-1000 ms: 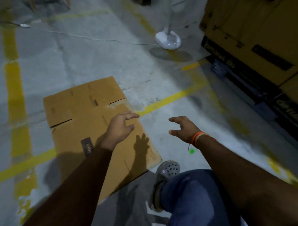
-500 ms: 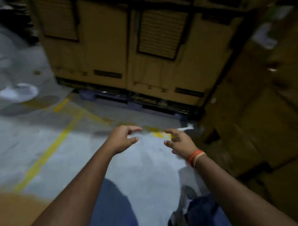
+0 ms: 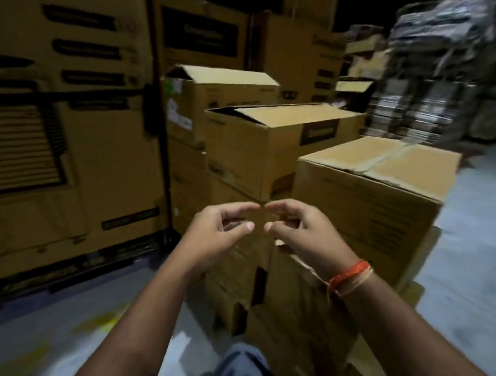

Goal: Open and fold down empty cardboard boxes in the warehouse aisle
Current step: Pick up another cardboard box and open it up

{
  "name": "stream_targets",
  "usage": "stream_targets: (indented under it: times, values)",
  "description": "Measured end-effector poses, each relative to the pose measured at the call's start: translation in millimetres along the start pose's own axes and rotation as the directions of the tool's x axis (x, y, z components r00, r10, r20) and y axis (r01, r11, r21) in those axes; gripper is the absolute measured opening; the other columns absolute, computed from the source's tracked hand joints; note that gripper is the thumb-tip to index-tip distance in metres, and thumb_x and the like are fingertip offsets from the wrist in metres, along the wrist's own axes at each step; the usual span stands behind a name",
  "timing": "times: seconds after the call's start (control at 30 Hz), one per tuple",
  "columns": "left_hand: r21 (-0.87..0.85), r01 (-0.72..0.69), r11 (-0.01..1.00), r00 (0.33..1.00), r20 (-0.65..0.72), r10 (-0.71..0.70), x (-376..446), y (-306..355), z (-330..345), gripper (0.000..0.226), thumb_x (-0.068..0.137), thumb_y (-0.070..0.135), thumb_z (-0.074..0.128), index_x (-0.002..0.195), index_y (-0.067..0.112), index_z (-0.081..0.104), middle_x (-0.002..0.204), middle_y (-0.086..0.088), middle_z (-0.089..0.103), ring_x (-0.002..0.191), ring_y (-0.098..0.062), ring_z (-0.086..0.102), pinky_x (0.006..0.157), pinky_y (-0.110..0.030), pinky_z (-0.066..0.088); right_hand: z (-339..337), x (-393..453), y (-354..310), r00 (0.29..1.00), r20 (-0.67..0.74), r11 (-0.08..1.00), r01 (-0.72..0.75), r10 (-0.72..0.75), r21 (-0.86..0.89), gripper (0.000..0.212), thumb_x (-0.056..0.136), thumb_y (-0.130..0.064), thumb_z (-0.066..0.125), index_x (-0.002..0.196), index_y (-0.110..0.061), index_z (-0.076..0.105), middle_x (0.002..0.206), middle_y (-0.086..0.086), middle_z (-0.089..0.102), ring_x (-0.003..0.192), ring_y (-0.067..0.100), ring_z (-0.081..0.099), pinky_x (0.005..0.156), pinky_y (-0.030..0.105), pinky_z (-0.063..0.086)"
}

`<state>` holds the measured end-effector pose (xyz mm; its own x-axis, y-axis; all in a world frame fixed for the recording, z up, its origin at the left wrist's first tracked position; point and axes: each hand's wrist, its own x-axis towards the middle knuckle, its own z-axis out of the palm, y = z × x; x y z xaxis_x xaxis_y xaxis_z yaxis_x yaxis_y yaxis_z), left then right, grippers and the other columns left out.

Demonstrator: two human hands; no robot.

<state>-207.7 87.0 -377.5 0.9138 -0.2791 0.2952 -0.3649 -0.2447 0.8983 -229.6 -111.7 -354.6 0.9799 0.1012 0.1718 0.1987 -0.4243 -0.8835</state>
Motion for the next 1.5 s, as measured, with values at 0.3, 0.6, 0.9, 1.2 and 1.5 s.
stream_targets:
  times: [0.3, 0.6, 0.9, 1.2, 1.5]
  values:
    - [-0.002, -0.108, 0.994, 0.993, 0.039, 0.108, 117, 51, 46, 0.03, 0.097, 0.027, 0.067, 0.126, 0.034, 0.069, 0.12, 0.014, 0.07, 0.107, 0.0, 0.067, 0.087, -0.025, 0.059, -115, 25, -5, 0.95, -0.304, 0.988, 0.022, -0.068, -0.153, 0.033, 0.091, -0.032, 0.071, 0.124, -0.032, 0.066, 0.118, -0.008, 0.065, 0.107, 0.011, 0.062, 0.085, 0.037, 0.059]
    - [0.205, -0.088, 0.975, 0.996, 0.044, 0.081, 246, 57, 84, 0.039, 0.093, 0.044, 0.069, 0.13, 0.032, 0.068, 0.133, 0.007, 0.065, 0.12, -0.014, 0.061, 0.104, -0.044, 0.052, -224, 72, 36, 0.817, -0.576, 0.861, -0.27, -0.032, -0.431, 0.04, 0.074, -0.059, 0.063, 0.108, -0.039, 0.07, 0.128, 0.008, 0.058, 0.126, 0.03, 0.049, 0.106, 0.045, 0.042]
    - [0.282, 0.06, 0.958, 0.884, 0.43, -0.182, 335, 33, 112, 0.047, 0.092, 0.045, 0.071, 0.137, 0.038, 0.062, 0.136, 0.009, 0.055, 0.122, -0.015, 0.054, 0.107, -0.04, 0.042, -279, 113, 96, 0.77, -0.486, 0.829, -0.539, 0.413, -0.15, 0.047, 0.082, -0.045, 0.078, 0.126, -0.034, 0.065, 0.135, 0.007, 0.051, 0.104, 0.024, 0.058, 0.084, 0.031, 0.052]
    - [0.196, 0.154, 0.969, 0.696, 0.674, -0.246, 397, 16, 125, 0.079, 0.071, 0.044, 0.086, 0.142, 0.051, 0.051, 0.162, 0.008, 0.027, 0.134, -0.024, 0.037, 0.101, -0.044, 0.036, -288, 123, 106, 0.734, -0.459, 0.848, -0.523, 0.501, 0.088, 0.083, 0.069, -0.038, 0.088, 0.145, -0.031, 0.053, 0.141, -0.008, 0.052, 0.108, 0.004, 0.061, 0.085, 0.016, 0.048]
    - [0.057, 0.259, 0.964, 0.639, 0.739, -0.215, 367, 52, 95, 0.087, 0.07, 0.024, 0.091, 0.147, 0.036, 0.053, 0.158, 0.009, 0.041, 0.142, -0.006, 0.037, 0.105, -0.025, 0.037, -254, 88, 27, 0.702, -0.419, 0.812, -0.55, 0.576, 0.195, 0.091, 0.077, -0.03, 0.085, 0.155, -0.024, 0.037, 0.157, -0.009, 0.034, 0.145, 0.011, 0.031, 0.115, 0.026, 0.026]
